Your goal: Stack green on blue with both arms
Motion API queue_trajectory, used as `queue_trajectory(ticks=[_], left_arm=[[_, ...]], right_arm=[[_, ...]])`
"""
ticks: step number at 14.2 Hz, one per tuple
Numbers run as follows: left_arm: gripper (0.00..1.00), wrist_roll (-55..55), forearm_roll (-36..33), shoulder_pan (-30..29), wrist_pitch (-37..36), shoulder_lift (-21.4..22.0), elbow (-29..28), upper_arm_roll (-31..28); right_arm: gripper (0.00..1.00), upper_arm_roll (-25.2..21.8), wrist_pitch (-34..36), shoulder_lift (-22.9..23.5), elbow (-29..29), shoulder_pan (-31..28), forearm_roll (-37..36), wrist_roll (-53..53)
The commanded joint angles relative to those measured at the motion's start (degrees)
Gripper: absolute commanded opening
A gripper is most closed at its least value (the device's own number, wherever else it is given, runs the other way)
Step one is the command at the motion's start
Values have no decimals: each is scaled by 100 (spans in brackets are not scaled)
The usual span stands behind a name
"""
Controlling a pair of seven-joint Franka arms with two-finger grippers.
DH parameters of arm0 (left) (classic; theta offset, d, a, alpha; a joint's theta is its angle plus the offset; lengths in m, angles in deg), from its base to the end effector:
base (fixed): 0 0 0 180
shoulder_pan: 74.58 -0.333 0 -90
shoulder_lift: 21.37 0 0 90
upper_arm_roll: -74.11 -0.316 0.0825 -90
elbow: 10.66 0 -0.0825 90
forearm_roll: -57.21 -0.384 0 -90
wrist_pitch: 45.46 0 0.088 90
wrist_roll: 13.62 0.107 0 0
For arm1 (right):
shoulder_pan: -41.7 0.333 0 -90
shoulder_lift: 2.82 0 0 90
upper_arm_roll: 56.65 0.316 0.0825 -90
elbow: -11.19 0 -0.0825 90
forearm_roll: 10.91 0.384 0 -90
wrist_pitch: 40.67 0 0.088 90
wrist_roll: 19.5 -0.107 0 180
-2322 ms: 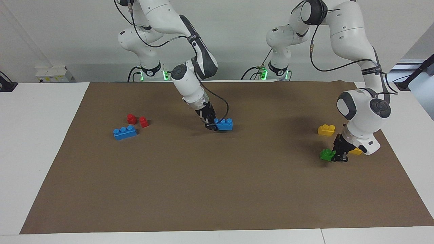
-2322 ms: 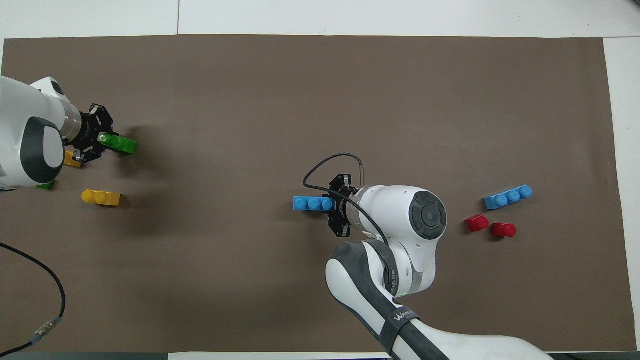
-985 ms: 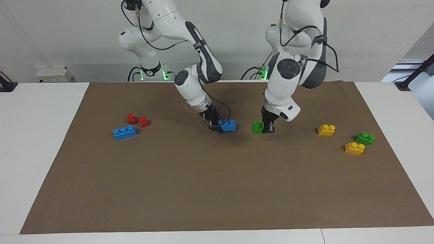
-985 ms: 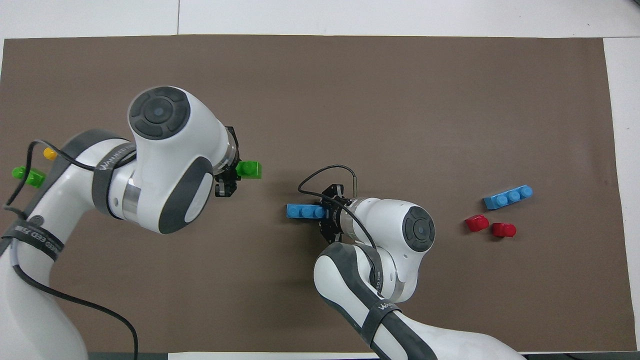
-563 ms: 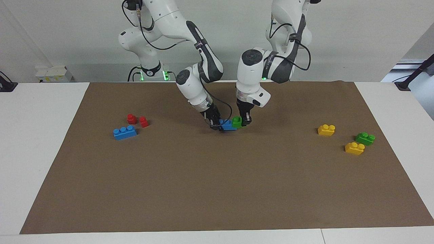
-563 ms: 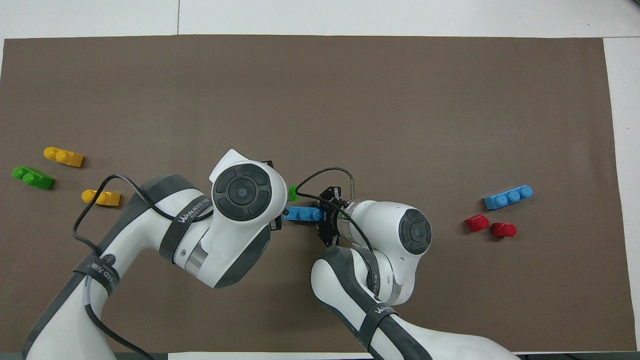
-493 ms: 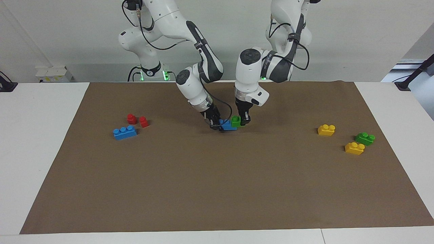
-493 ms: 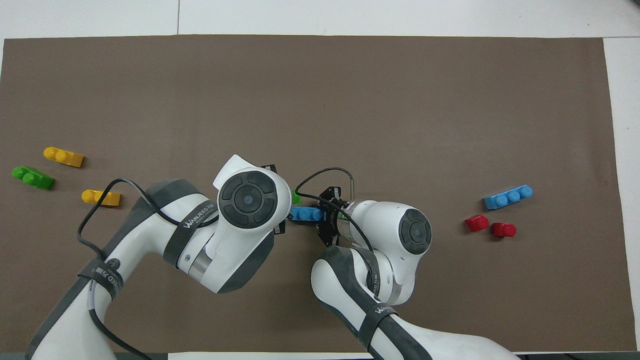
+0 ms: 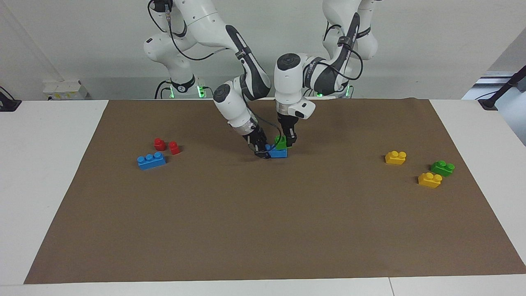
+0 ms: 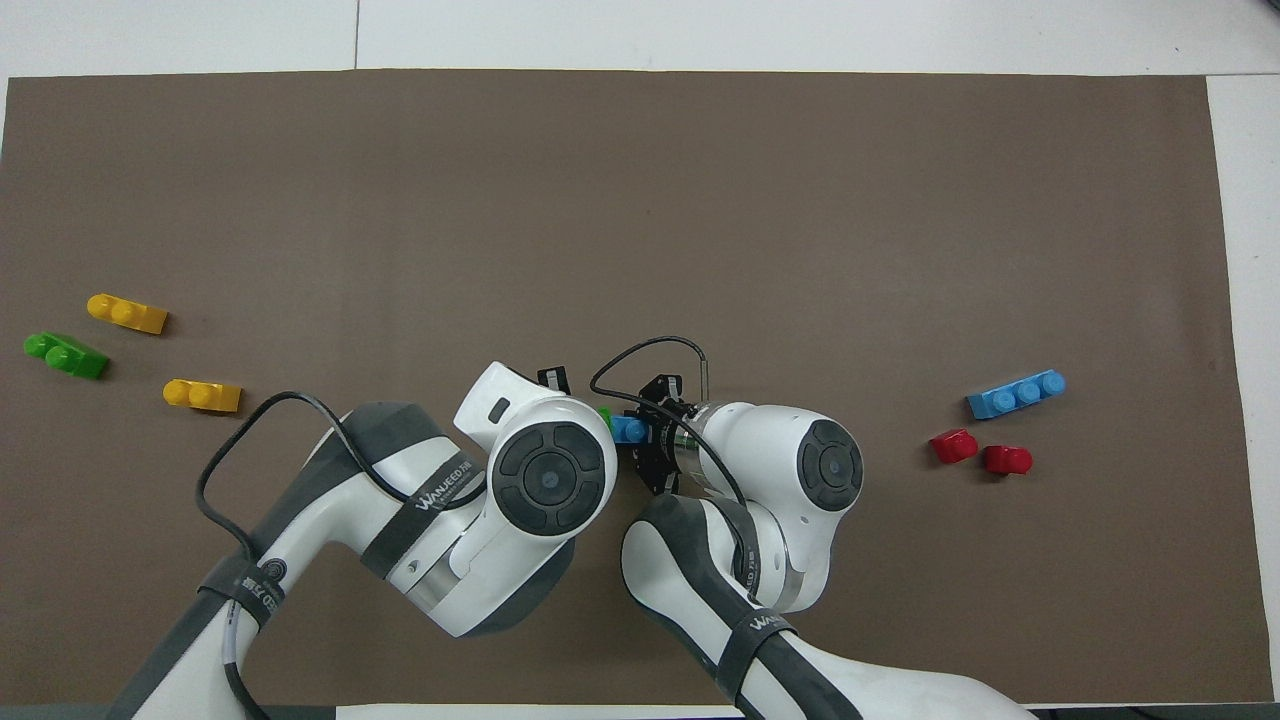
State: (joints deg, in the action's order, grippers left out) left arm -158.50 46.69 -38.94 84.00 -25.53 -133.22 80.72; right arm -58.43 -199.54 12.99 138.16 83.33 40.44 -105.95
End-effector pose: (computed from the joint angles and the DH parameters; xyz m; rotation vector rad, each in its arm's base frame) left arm 0.4149 -0.3696 0.3766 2.0563 2.2902 0.2048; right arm 0.4552 0.3359 0.2707 -1.8692 1.9484 0.3549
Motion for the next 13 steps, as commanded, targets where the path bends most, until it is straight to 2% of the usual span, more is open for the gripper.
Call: queue_trajectory(ticks=[1, 4, 13], left_arm=[[0, -182, -161, 118, 203, 240, -295, -99], [0, -269, -178, 224, 211, 231, -321, -107], [0, -393, -293, 303, 405, 187, -558, -107]], right_arm=[[0, -42, -74, -26, 347, 82, -204, -135], [0, -51, -65, -44, 417, 73, -441, -188], [0, -51, -65, -44, 435, 29, -450, -179]])
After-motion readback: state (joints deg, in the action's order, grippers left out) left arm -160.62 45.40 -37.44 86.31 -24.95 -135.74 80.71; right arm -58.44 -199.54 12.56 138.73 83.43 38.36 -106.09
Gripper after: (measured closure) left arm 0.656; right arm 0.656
